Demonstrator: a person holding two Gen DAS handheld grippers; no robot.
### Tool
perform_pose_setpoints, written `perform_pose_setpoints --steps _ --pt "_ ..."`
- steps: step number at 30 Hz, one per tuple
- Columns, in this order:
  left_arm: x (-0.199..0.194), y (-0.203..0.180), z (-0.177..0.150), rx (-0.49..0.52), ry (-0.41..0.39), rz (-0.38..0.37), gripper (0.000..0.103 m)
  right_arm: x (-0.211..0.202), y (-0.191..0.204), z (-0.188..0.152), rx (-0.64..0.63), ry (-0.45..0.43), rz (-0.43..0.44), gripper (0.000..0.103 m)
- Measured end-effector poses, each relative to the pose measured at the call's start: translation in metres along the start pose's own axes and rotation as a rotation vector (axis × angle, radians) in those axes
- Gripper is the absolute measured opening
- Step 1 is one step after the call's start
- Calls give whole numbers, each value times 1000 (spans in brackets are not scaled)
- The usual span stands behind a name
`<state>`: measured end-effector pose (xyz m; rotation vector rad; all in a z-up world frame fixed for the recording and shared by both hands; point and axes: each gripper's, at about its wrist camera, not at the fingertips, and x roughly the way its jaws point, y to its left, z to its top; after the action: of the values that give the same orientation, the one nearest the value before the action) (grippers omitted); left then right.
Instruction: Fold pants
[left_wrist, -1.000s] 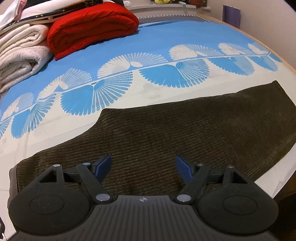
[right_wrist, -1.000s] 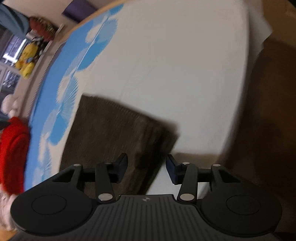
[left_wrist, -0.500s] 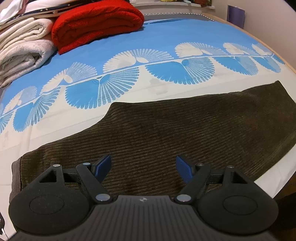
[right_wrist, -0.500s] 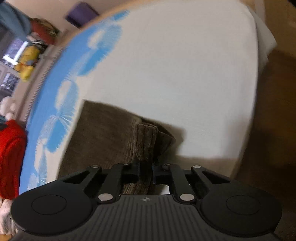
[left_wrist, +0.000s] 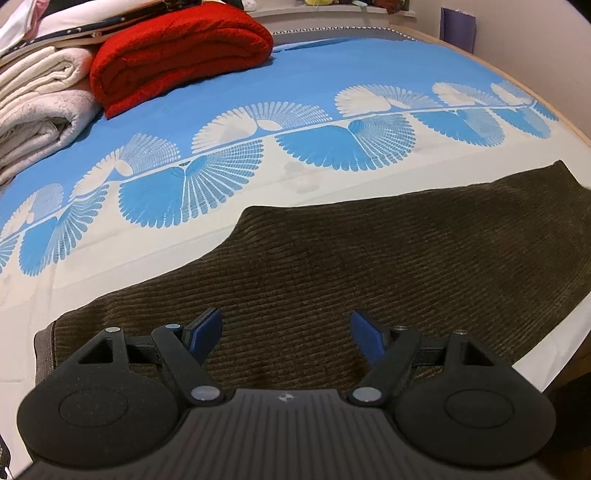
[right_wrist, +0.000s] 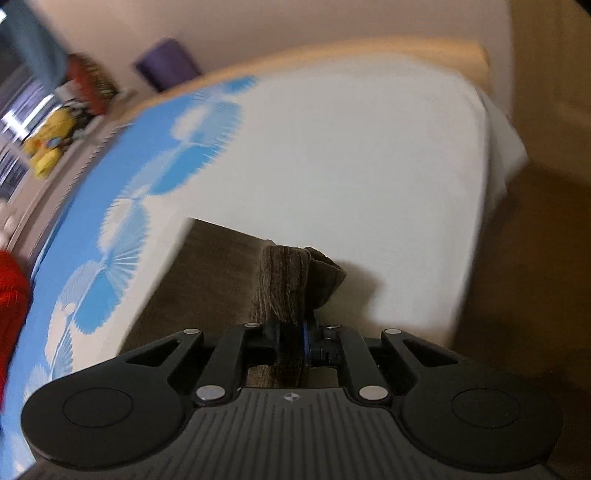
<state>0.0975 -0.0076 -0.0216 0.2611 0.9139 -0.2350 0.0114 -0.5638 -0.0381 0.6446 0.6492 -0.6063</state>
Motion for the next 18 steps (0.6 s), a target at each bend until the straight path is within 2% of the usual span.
perform_pose_setpoints --steps 3,5,8,10,12,13,15,18 --pt "-4 7 0 -28 -11 5 81 -42 74 -18 -273 -144 75 11" --pt "-8 11 -1 -51 -16 13 81 -74 130 -48 -487 -250 156 11" --pt "-13 23 -5 -88 -12 31 81 -119 204 -121 -803 -408 304 10" --pt "-15 33 -10 -118 -7 53 81 -141 241 -176 -952 -432 424 11" --pt "-16 50 -16 -157 10 82 81 -155 268 -235 -1102 -410 546 11" --pt "-17 58 -18 -176 18 91 81 -158 278 -263 -1175 -369 599 11" --pt "-17 79 -24 -225 41 109 81 -150 297 -322 -1357 -169 673 13" --pt "-18 105 -33 -287 71 128 81 -133 293 -388 -1528 91 711 17"
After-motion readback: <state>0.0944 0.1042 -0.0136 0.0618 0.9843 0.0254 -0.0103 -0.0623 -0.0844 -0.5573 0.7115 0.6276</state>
